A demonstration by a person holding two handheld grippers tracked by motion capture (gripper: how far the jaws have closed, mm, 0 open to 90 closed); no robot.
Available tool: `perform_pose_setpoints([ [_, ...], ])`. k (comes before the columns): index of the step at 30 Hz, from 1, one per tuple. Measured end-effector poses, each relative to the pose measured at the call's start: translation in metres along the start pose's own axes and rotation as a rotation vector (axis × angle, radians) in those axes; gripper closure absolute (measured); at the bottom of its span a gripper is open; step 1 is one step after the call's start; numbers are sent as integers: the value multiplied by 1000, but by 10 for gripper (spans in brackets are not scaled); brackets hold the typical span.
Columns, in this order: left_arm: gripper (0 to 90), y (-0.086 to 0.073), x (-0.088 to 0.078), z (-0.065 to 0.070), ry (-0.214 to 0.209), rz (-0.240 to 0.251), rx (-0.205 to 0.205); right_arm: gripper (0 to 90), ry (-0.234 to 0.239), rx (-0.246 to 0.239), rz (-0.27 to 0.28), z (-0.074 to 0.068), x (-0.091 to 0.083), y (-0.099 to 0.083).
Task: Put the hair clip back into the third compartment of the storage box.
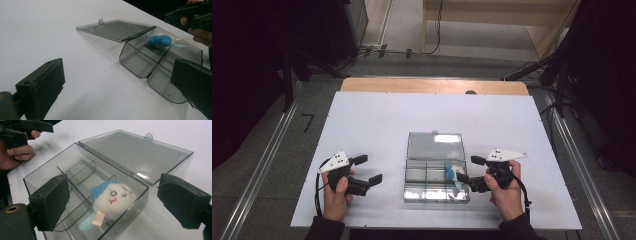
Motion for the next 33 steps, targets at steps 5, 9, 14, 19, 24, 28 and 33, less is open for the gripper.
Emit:
perform_pose_setpoints([
  [5, 0, 0, 0, 0, 0, 0, 0, 81, 5, -10, 17, 3, -4, 1],
  [9, 0, 0, 0, 0, 0, 0, -1, 71, 1, -21, 31, 6, -7, 1],
  [14, 0, 0, 0, 0, -1, 0, 0, 27, -17, -17, 39, 11, -9, 1],
  [19, 0, 0, 0, -1, 0, -2, 0, 6, -30, -10, 49, 16, -12, 0],
  [24, 0, 0, 0, -1, -3, -4, -2, 0, -43, 3, 63, 22, -16, 0],
  [28, 0, 0, 1, -1, -4, -3, -3, 0, -52, 12, 77, 27, -17, 0],
  [33, 0, 0, 1, -1, -5, -4, -4, 0, -51, 23, 87, 32, -18, -1],
])
Point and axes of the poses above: each handheld gripper's, and its own axes: x roughly forward along the jaws, y roughly out of its top, z roughly to its right, the point moved 4 cm from there along x, roughly forward along the jaws, and after that the axes turned 8 degrees about x, right-handed, at the moved point
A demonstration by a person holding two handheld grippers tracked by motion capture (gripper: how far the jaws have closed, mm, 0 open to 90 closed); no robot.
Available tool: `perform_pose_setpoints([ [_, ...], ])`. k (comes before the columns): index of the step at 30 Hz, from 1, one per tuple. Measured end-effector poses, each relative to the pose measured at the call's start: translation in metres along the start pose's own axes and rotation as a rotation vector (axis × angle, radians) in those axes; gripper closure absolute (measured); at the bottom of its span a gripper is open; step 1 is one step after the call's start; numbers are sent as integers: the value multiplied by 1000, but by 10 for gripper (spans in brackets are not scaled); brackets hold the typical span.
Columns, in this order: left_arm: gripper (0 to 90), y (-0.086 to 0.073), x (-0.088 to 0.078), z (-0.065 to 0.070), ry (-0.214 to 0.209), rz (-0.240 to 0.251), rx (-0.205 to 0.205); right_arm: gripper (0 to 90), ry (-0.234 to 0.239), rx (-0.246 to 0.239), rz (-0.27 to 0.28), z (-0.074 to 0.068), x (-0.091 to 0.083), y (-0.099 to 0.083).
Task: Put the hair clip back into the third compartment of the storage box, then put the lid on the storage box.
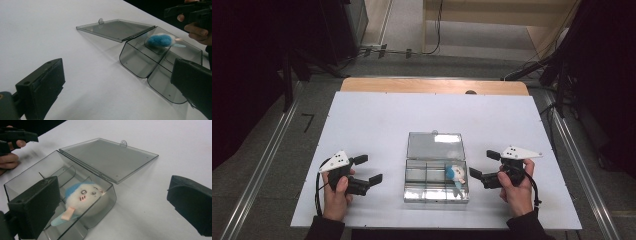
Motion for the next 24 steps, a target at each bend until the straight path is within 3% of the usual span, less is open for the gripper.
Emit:
perform_pose_setpoints([
  [15, 0, 2, -1, -2, -4, 7, -16, 0, -24, 12, -4, 12, 1, -6],
  [24, 0, 10, 2, 1, -3, 8, -6, 0, -28, 34, 23, 21, -7, -9],
])
Point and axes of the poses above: each handheld gripper's, and its own axes: x roughly forward along the jaws, y roughly out of its top, z roughly to its right, the point moved 4 cm from there along x, roughly forward along the jaws, and after that the axes turned 8 degrees about x, right-handed, at the moved point
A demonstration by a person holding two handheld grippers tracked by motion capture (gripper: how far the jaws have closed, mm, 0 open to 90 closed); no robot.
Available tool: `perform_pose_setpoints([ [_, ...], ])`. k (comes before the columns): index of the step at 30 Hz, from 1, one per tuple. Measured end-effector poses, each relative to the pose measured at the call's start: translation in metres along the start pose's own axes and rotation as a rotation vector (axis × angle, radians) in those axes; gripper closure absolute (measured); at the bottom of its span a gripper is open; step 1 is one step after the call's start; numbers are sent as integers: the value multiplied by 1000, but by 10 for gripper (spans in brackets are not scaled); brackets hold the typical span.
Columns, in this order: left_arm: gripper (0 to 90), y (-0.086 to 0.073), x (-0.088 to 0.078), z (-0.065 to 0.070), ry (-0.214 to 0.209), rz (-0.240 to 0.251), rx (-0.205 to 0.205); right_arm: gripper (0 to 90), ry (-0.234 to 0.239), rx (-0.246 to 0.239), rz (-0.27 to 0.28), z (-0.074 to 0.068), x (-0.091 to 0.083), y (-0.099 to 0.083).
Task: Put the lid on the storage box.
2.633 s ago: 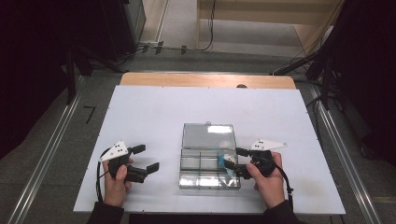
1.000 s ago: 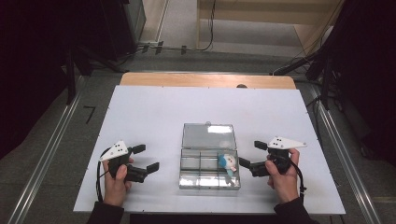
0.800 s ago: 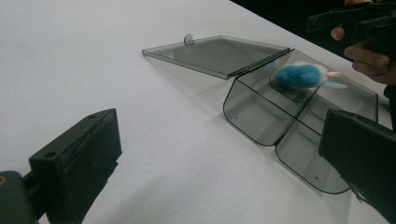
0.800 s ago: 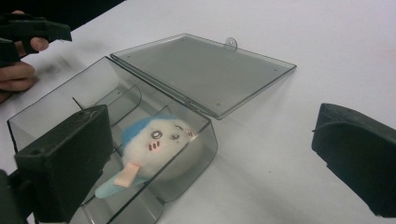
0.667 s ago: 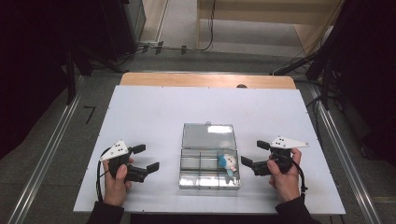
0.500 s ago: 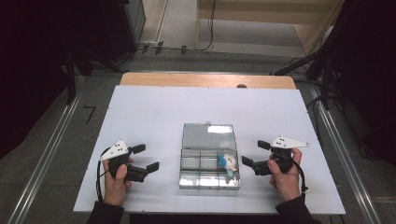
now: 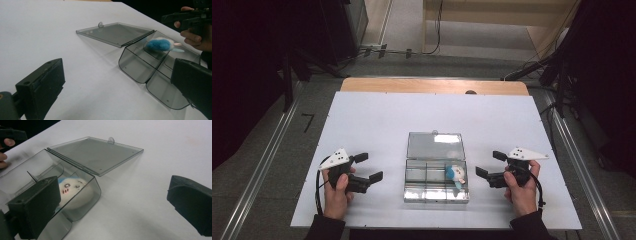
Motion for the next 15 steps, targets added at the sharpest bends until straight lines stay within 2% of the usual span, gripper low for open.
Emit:
perform_pose_setpoints([
  [4, 0, 7, 5, 3, -5, 5, -7, 0, -11, -12, 6, 3, -2, -3],
  [15, 0, 19, 18, 10, -25, -14, -10, 0, 7, -24, 9, 1, 0, -9],
])
Point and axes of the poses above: each handheld gripper's, and its own axes: x roughly forward along the jaws, y roughly out of its top, z roughly to its right, the point moved 4 cm from there along x, roughly forward along the jaws, and after that the axes turned 8 degrees about x, right-handed, at the moved point
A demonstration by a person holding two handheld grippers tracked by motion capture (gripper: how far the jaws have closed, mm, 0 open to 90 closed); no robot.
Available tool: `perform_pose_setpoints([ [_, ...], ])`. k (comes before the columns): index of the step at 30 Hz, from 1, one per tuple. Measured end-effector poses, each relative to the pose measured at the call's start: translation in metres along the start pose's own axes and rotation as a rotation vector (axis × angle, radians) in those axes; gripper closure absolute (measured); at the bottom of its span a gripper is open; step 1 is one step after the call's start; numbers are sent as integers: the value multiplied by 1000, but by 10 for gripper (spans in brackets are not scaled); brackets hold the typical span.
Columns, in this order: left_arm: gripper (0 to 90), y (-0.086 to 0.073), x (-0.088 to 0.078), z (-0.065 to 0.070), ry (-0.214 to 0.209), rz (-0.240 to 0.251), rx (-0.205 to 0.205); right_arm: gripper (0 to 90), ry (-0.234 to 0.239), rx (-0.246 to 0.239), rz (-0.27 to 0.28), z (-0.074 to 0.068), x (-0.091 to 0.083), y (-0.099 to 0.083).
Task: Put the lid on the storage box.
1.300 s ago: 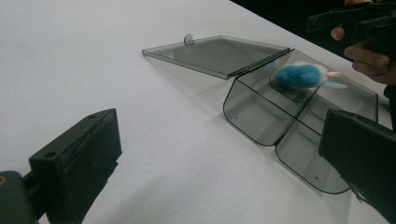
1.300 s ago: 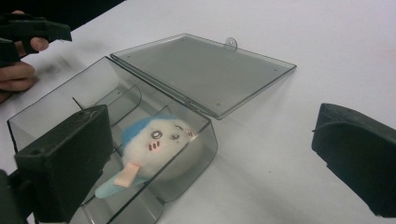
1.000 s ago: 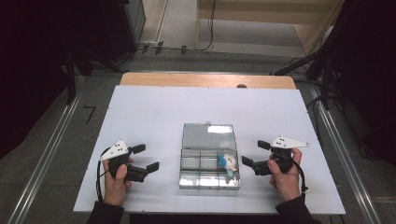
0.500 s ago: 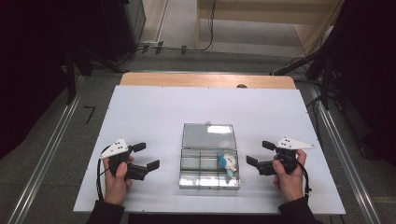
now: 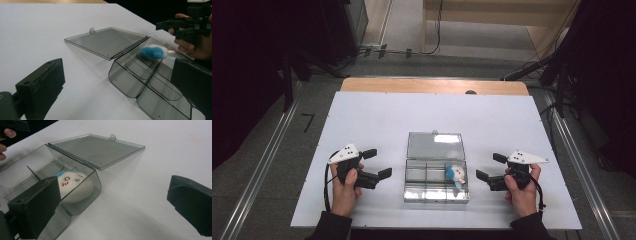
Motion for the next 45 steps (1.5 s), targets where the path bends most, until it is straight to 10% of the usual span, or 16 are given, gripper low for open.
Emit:
perform_pose_setpoints([
  [45, 0, 31, 76, -2, -87, -44, -75, 0, 37, 3, 10, 5, 3, -9],
])
Point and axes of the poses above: each handheld gripper's, and its own axes: x roughly forward along the jaws, y roughly out of its top, z roughly to its right, the point moved 4 cm from there along x, roughly forward along the jaws, and after that the axes turned 8 degrees about x, right-handed, at the moved point
